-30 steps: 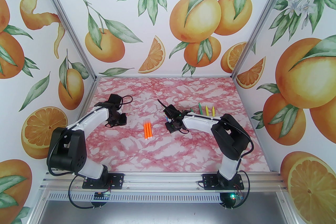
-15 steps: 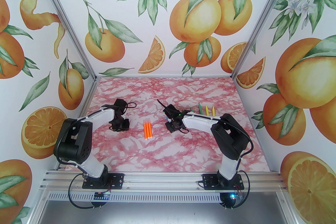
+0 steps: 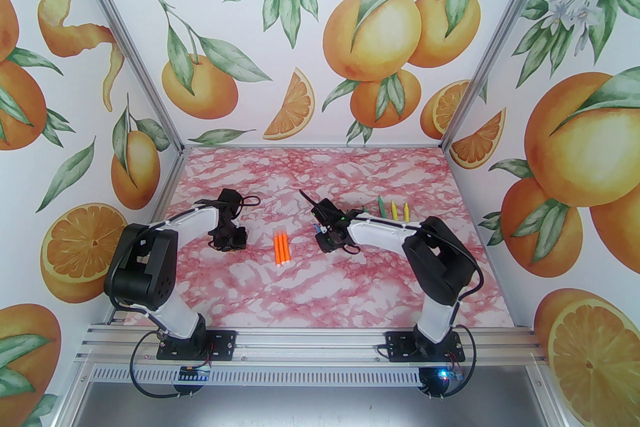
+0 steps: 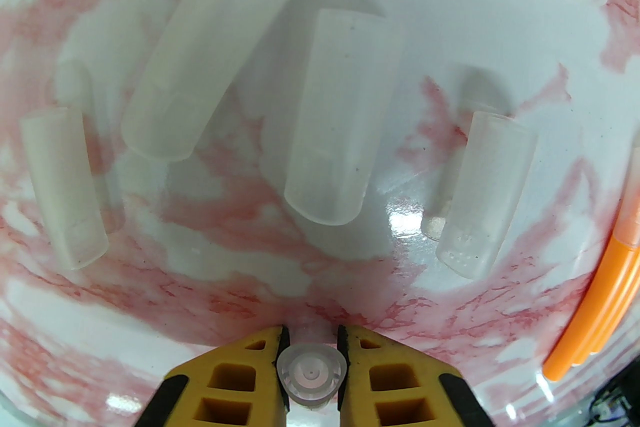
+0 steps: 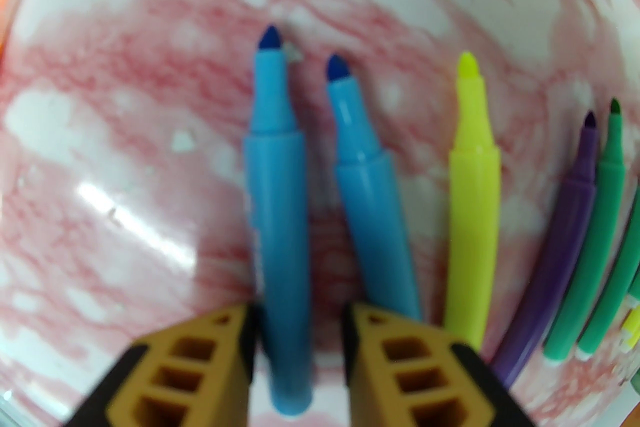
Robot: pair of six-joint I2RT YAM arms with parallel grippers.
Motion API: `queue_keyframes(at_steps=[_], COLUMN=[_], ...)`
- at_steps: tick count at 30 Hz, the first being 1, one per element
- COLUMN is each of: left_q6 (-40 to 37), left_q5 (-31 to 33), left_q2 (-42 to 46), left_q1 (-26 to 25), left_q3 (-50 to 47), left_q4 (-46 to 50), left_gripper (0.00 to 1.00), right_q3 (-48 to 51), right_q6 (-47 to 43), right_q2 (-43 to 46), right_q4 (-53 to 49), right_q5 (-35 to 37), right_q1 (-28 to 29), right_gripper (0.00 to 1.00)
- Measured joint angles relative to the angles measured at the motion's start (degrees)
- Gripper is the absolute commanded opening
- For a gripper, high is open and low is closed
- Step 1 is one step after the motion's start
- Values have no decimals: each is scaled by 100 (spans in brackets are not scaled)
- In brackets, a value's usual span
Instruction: Open the pen caps
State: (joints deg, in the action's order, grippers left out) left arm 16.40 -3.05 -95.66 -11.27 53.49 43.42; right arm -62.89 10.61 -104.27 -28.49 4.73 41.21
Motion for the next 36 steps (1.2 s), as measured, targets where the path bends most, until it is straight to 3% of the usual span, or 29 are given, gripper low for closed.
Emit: queue_keyframes(at_steps=[11,18,24,36], left_q6=[-24,-37,-44,20], left_q5=[-31,11,-35,-35], left_q2=[201,1119,2050,3056], left_q1=[-13,-13,-11,114], left_q3=[0,0,-140,-568], left_q4=[-4,-92,-627,-1178], left_gripper=[44,63,72,77], right_q3=[-2,-13,-223,-680], right_q6=[74,459,881,1202], right_q2=[678,702,396,-466], right_q4=[35,452,911,1180], right_q5=[-234,-452,-538,-717], right_q1=[48,492,870,1165], right_gripper=[41,44,45,44])
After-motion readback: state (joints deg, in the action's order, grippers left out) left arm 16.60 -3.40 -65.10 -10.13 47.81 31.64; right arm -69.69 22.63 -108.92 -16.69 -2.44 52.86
